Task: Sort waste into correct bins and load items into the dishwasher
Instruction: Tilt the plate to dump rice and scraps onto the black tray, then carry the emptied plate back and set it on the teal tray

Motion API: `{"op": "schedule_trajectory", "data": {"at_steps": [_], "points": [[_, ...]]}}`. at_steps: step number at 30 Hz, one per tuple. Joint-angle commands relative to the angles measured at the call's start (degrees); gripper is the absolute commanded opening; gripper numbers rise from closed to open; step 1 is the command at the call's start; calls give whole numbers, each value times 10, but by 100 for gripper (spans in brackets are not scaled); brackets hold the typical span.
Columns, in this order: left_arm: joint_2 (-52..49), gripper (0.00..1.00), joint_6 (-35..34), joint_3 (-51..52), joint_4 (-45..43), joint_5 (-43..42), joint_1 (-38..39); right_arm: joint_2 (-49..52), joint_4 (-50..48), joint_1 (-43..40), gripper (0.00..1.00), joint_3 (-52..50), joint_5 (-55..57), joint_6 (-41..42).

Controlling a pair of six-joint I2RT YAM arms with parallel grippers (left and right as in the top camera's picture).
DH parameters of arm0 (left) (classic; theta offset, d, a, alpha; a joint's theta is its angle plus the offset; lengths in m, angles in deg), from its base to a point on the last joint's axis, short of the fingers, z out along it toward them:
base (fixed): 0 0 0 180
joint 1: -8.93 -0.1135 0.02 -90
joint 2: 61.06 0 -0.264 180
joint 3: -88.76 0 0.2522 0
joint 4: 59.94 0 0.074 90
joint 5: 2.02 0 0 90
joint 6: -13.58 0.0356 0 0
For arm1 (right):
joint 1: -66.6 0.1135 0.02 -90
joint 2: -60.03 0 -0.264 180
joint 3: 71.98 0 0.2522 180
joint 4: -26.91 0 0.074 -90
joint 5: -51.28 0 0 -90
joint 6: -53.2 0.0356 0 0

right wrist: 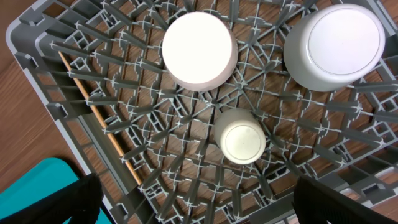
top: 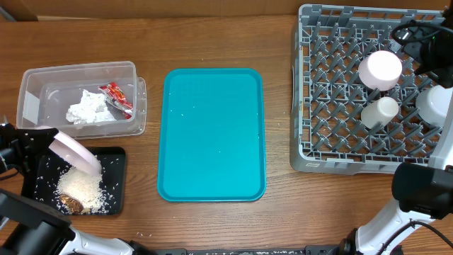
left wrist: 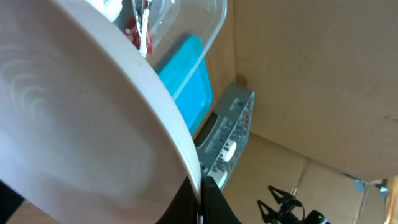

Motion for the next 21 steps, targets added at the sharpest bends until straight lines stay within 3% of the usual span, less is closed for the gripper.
{"op": "schedule_trajectory", "data": {"at_steps": [1,13,21], "points": [[20,4,-1,4,14,-2,-3,-11,-1,1,100,11,5,-3],[20,4,11,4,21,-39,-3,-11,-1,1,100,11,5,-3],[29,4,8,4,21,-8,1,-11,-2,1,100,11,5,-3]]}}
